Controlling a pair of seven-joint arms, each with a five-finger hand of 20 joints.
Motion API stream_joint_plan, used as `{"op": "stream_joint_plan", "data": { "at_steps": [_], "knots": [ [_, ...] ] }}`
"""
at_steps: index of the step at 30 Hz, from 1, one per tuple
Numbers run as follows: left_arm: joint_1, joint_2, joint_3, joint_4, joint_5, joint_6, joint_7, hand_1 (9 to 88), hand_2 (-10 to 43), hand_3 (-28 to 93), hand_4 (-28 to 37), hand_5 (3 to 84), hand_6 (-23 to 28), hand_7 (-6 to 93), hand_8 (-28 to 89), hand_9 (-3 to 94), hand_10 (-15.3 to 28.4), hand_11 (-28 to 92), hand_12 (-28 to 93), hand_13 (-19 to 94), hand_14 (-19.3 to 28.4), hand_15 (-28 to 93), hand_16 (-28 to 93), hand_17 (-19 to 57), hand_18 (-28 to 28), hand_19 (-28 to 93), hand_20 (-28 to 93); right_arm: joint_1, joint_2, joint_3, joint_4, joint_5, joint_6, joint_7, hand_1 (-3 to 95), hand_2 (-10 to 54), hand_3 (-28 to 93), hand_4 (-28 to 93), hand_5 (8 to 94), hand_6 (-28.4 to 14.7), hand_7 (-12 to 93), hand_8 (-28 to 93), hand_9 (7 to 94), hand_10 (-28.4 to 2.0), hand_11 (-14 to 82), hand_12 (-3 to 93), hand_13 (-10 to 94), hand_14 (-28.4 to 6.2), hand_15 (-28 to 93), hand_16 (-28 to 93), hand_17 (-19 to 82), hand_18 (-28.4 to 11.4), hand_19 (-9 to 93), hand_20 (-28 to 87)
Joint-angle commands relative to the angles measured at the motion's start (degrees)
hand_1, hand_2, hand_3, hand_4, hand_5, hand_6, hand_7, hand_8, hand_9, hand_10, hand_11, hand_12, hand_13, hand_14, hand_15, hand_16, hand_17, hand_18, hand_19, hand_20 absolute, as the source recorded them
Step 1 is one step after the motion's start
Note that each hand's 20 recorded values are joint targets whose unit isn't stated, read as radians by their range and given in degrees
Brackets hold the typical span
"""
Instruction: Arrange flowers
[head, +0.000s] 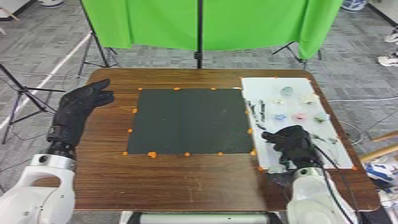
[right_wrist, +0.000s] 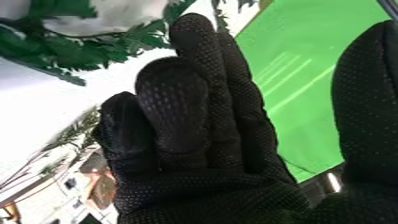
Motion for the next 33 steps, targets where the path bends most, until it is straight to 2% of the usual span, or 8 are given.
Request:
{"op": "stream_joint_plan", "data": {
  "at_steps": [1,4,13,20,23,28,30,33],
  "knots": [
    [0.31,0.44,-0.2,-0.2,0.54,-1.36,-1.36,24.8,5.4,63,-27.3,46.2,5.6,9.4,-5,45.9,15.8,18,13,37,20.4,23,-1,8.0,13.1,15,16,-1.83,2.53,1.07,-1.75,-20.6,-5.51,2.26,33.1,-9.5,61,-22,67.2,-7.2,18,-5,76.3,-16.2,28.8,28.0,80,-7.8,64,33,50,-19.3,93,55],
    [0.5,0.55,-0.21,-0.3,0.44,-1.42,-1.54,25.1,5.2,63,-27.1,46.2,5.6,9.4,-5,45.9,15.8,18,13,37,20.4,23,-1,8.0,13.1,16,16,-2.47,3.1,0.84,-1.66,-22.83,-6.31,2.51,33.1,-9.5,61,-22,67.5,-7.1,19,-4,76.3,-16.0,29.4,28.6,80,-7.7,65,34,51,-19.1,93,55],
    [0.3,0.69,0.0,-0.34,0.77,-2.43,-2.27,25.7,4.6,62,-26.2,46.2,5.5,9.4,-5,45.9,15.8,18,13,37,20.4,23,-1,8.1,13.1,16,16,-0.07,3.94,-2.12,1.15,-24.3,-16.11,7.58,33.4,-9.5,61,-22,68.4,-6.6,21,-4,76.7,-15.8,31.3,30.1,80,-7.1,65,34,52,-18.5,93,56],
    [0.82,0.54,-0.36,-0.63,0.97,-2.4,-2.69,26.0,4.0,62,-25.3,46.0,5.5,9.4,-5,45.7,15.8,18,13,37,20.4,23,-2,8.2,13.1,16,16,-0.21,4.05,-3.06,2.51,-23.46,-18.42,9.0,35.4,-9.5,59,-20,68.0,-7.2,22,-3,76.7,-15.9,31.9,30.7,82,-5.6,64,36,55,-17.2,93,57],
    [0.48,0.5,-0.27,-0.45,1.01,-2.69,-2.87,26.4,3.7,62,-25.1,46.0,5.5,9.3,-5,45.8,15.8,18,13,37,20.4,23,-1,8.2,13.1,16,16,-0.09,3.57,-3.53,3.11,-23.03,-18.18,8.9,35.6,-9.5,59,-19,67.6,-7.2,23,-3,76.6,-16.0,32.3,31.2,82,-5.4,64,36,55,-16.6,93,57],
    [0.63,0.39,-0.47,-0.56,1.17,-3.02,-3.2,27.1,3.3,62,-24.4,46.0,5.5,9.3,-5,45.6,15.7,18,13,37,20.3,23,-1,8.2,13.2,16,16,0.12,1.91,-4.58,3.28,-22.64,-19.77,9.65,45.0,-9.5,61,-17,63.6,-7.3,34,-3,75.2,-15.9,37.6,34.3,84,-4.1,62,37,57,-15.0,93,55],
    [0.68,0.32,-0.58,-0.62,1.22,-2.99,-3.32,27.5,3.2,61,-24.2,45.9,5.5,9.3,-5,45.6,15.8,18,13,37,20.3,23,-1,8.1,13.2,16,16,0.16,1.42,-5.25,3.56,-22.51,-19.82,9.74,47.7,-9.5,62,-17,62.0,-7.1,36,6,75.0,-15.3,37.4,40.3,85,-3.6,62,38,58,-14.6,93,55],
    [0.74,0.18,-0.64,-0.65,1.31,-3.27,-3.5,28.2,2.8,61,-23.6,45.7,5.5,9.3,-5,45.4,15.7,18,13,37,20.3,23,-1,8.1,13.2,16,16,0.24,0.93,-6.15,4.73,-22.15,-18.83,9.47,56.9,-9.5,53,-13,58.4,-6.1,43,23,74.4,-13.8,38.1,53.9,86,-2.4,62,39,61,-13.2,93,55]
  ]
}}
